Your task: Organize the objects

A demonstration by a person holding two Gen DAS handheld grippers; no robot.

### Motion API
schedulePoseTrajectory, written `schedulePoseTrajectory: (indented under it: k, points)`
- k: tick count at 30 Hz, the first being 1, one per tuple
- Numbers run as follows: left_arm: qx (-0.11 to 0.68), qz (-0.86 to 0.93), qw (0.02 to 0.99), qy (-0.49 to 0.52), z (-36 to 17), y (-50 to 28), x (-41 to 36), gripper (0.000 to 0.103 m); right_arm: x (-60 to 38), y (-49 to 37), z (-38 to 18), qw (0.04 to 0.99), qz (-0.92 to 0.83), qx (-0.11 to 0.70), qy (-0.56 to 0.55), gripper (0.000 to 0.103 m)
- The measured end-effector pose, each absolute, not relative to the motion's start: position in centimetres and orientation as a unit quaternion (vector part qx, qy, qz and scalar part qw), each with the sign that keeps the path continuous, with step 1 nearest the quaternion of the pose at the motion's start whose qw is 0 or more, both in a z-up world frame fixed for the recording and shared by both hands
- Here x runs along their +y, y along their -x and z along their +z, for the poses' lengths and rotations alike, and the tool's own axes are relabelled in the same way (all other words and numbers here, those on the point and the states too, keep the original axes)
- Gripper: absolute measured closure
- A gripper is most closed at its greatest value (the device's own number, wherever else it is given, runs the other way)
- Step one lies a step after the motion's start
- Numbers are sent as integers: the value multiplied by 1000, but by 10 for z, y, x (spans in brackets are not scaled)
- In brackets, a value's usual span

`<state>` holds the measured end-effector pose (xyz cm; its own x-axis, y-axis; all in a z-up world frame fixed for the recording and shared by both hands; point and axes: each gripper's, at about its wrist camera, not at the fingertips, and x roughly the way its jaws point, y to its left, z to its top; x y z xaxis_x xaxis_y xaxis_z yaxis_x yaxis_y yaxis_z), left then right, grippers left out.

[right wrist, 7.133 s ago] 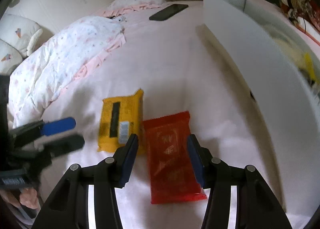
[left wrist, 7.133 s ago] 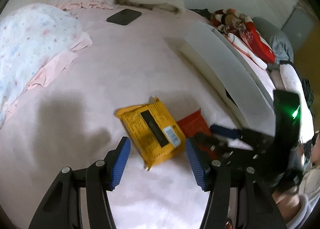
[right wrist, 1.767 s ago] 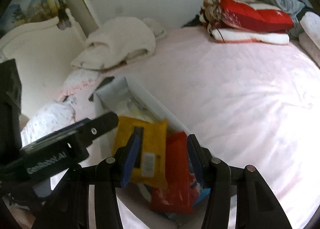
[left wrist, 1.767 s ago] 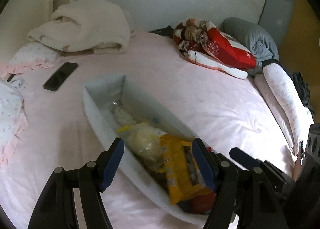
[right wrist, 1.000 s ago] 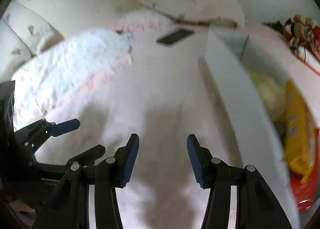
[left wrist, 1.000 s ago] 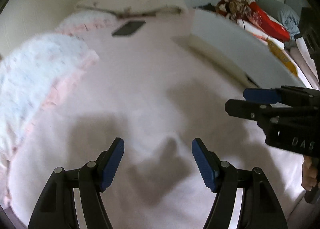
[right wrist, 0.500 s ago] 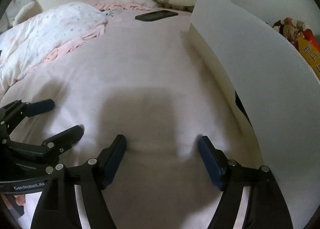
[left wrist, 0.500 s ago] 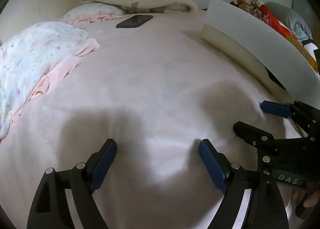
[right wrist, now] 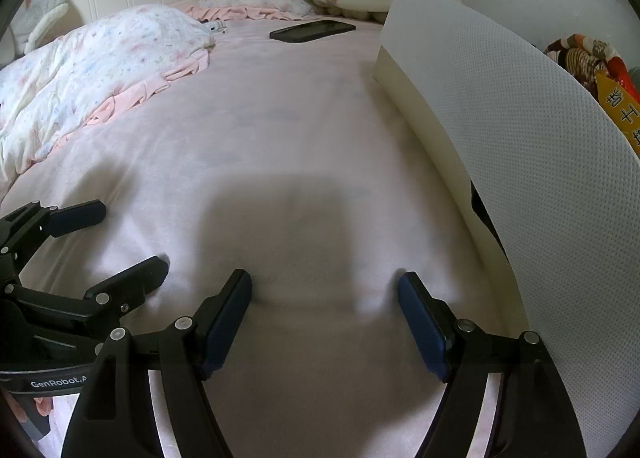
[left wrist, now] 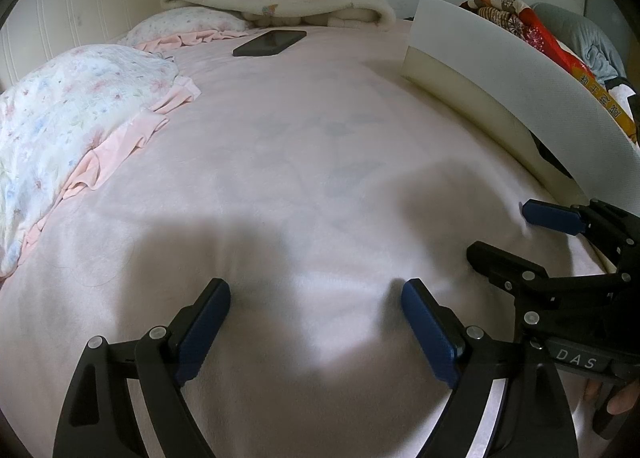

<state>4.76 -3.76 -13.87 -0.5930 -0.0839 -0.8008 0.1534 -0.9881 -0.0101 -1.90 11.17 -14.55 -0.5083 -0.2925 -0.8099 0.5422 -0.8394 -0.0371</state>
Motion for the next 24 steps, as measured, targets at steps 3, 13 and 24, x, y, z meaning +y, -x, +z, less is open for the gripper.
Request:
schedulePoseTrajectory:
  k: [3, 13, 24]
  points:
    - [39, -892, 67, -446, -139, -48, -37, 15, 111, 19, -146, 244, -856, 145, -432, 28]
    - [38, -892, 66, -446, -139, -47, -37, 15, 112, 19, -146, 244, -856, 145, -432, 28]
    - [38, -892, 66, -446, -139, -47, -37, 15, 109, 18, -146, 244, -856, 144, -431, 28]
